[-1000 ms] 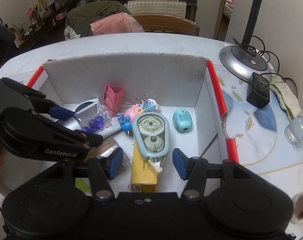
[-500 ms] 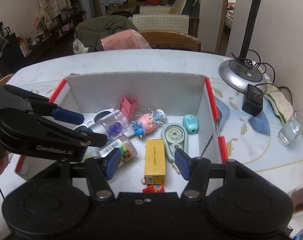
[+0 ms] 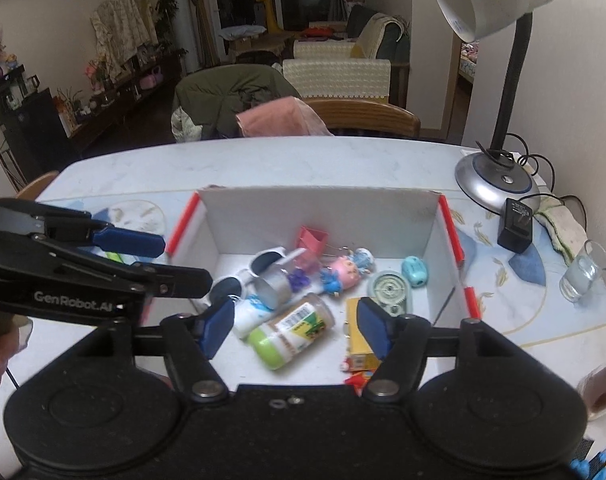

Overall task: Organize rigid objects
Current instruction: 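Withdraw both grippers from the shoebox toward the glue stick and marker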

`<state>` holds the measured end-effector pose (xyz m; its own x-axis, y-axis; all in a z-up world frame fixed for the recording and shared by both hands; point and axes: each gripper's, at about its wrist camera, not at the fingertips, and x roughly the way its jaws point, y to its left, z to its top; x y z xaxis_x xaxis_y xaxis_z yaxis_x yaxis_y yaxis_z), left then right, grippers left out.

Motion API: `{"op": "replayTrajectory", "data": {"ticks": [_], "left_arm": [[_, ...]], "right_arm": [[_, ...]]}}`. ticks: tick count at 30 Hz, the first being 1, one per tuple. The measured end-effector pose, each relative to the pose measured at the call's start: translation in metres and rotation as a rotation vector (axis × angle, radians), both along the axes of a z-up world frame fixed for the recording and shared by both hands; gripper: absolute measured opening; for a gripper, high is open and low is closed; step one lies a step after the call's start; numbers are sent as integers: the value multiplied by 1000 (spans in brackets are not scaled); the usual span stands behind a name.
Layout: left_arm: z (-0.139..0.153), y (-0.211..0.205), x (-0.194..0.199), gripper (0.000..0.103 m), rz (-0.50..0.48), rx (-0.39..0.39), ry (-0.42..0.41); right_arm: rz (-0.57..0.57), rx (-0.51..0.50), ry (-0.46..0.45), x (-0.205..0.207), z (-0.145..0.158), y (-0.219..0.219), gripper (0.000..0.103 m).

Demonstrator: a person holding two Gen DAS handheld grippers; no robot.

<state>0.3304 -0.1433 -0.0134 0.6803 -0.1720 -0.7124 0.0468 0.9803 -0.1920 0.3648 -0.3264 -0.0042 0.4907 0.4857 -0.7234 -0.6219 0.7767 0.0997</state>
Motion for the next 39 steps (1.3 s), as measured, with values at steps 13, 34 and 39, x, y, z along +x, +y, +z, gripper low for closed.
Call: {"op": "replayTrajectory", "data": {"ticks": [13, 34, 39], "left_arm": [[4, 84, -69, 80, 121, 18, -51], [-30, 191, -121, 103, 157, 31, -85], [-56, 212, -117, 103, 190, 30, -72]], "right_arm": [[54, 47, -44, -54, 20, 60, 88], [108, 43, -71, -103, 1, 167, 99], [97, 9, -52, -95, -12, 186, 99]]}}
